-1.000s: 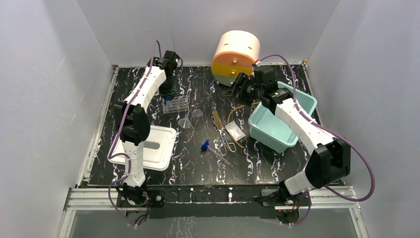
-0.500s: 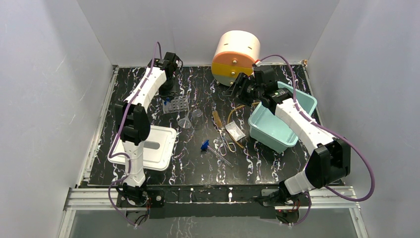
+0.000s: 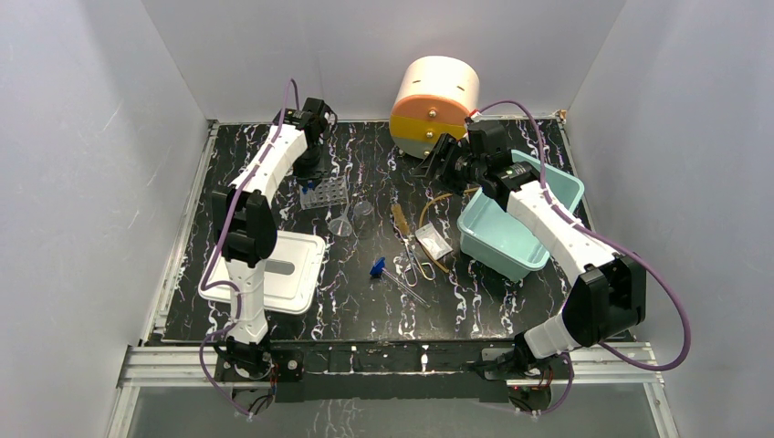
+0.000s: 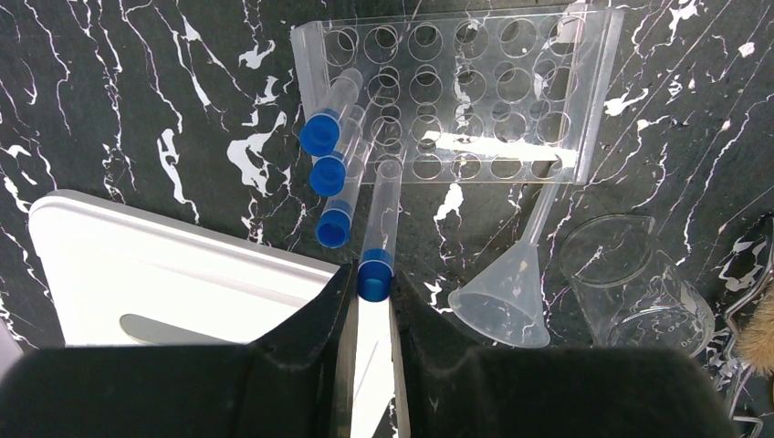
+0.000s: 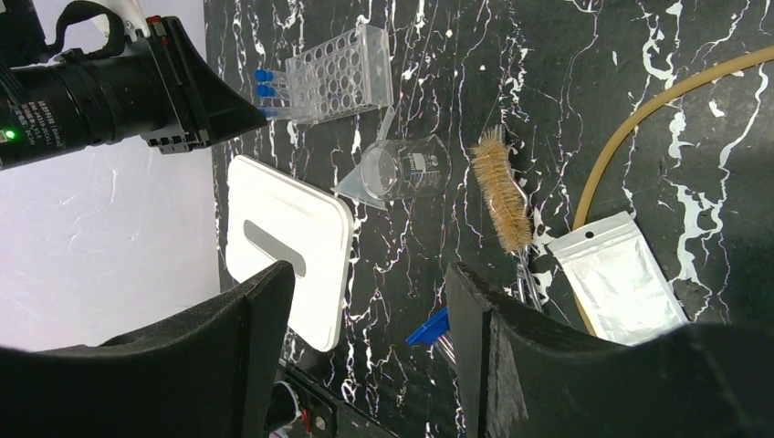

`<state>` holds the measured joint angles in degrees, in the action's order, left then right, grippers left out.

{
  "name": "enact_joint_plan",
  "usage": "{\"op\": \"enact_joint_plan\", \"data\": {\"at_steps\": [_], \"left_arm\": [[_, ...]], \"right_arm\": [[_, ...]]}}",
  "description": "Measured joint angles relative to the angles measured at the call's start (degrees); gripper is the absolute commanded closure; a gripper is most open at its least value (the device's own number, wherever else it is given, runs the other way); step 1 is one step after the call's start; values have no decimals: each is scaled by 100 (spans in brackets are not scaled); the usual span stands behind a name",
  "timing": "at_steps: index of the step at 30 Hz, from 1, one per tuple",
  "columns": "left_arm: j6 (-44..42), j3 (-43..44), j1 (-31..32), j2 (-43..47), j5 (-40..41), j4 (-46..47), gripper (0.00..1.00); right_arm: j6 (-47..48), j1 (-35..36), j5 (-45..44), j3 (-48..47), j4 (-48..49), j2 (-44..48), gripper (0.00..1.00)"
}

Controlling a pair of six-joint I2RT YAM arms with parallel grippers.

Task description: Organize the chemistry lab equipment

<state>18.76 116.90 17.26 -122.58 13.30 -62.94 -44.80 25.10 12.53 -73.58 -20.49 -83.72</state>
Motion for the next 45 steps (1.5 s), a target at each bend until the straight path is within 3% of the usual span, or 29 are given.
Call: {"op": "enact_joint_plan", "data": {"at_steps": [23,33,45], "left_arm": [[-127,461,0,-560,24,-57,84],[-142,476,0,-560,24,-55,75],[-133,570,0,-560,24,-103,77]], "right_arm": [[-26,2,157,138,225,66,30],[-24,2,155,138,225,66,30],[-24,4,155,140,225,72,30]]}}
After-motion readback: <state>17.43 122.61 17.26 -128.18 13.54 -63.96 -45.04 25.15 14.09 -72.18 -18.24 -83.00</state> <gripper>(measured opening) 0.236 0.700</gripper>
